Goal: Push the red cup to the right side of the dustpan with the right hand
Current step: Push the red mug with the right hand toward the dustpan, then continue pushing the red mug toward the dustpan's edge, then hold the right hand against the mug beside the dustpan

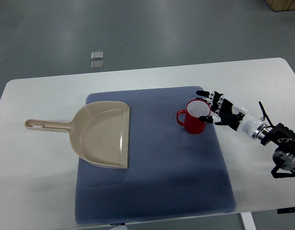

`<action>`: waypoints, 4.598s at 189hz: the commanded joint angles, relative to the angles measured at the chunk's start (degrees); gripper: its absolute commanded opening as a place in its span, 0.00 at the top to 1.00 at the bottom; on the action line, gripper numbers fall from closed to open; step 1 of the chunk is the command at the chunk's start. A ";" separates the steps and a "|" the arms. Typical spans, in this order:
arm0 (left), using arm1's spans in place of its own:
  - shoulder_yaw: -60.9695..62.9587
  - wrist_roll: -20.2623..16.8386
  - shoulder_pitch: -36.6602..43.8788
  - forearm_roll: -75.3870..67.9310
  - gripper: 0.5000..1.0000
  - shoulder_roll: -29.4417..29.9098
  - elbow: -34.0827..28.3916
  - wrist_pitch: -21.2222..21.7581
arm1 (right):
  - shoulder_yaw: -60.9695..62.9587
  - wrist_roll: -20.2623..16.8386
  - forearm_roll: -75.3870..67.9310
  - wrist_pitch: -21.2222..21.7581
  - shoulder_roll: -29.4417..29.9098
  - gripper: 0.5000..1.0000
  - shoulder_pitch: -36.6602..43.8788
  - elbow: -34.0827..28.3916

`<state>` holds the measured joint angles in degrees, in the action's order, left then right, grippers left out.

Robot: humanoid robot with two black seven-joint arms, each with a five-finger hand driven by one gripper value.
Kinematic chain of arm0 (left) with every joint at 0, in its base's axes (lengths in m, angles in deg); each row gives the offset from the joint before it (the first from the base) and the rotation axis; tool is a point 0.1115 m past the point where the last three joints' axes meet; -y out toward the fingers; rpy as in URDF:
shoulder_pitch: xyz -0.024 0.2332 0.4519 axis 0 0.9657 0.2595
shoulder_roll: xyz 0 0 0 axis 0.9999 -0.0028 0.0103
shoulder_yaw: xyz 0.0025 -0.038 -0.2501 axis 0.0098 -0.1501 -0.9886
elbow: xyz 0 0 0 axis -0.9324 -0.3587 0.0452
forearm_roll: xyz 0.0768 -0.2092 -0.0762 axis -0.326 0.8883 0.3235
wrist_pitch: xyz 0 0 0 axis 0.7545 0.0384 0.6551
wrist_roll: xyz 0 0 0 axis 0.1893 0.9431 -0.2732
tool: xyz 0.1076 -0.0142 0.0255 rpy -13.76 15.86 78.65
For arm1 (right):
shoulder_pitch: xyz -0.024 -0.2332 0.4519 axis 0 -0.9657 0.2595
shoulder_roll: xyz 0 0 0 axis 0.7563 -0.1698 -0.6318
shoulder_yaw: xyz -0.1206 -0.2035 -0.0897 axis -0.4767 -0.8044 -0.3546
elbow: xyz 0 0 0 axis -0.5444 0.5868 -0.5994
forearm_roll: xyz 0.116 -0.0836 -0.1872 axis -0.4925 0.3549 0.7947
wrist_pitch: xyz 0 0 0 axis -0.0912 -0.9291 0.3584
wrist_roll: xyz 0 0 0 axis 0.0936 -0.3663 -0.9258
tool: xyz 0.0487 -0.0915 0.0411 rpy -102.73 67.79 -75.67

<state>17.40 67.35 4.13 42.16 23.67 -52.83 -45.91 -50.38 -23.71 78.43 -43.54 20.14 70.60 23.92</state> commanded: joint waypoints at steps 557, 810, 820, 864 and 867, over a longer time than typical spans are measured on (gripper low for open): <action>0.08 0.08 0.88 0.01 0.00 0.00 -0.09 0.09 | -2.64 0.00 2.17 -7.36 18.95 0.14 3.04 8.95; 0.08 0.08 0.88 0.01 0.00 0.00 -0.09 0.00 | -3.69 0.00 4.80 -10.96 23.08 0.14 4.27 8.60; 0.08 0.08 0.88 0.01 0.00 0.00 0.00 0.00 | -3.69 0.00 4.80 -10.96 23.08 0.14 4.44 8.60; 0.08 0.08 0.88 0.01 0.00 0.00 -0.09 0.00 | -3.69 0.00 4.80 -11.31 23.08 0.14 4.44 8.60; 0.08 0.08 0.88 0.09 0.00 0.00 -0.09 0.00 | -3.78 0.00 4.72 -11.31 23.08 0.14 4.44 8.60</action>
<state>17.48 67.43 5.01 42.18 23.67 -52.89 -45.91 -54.08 -23.71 83.18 -54.84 43.22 75.10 32.53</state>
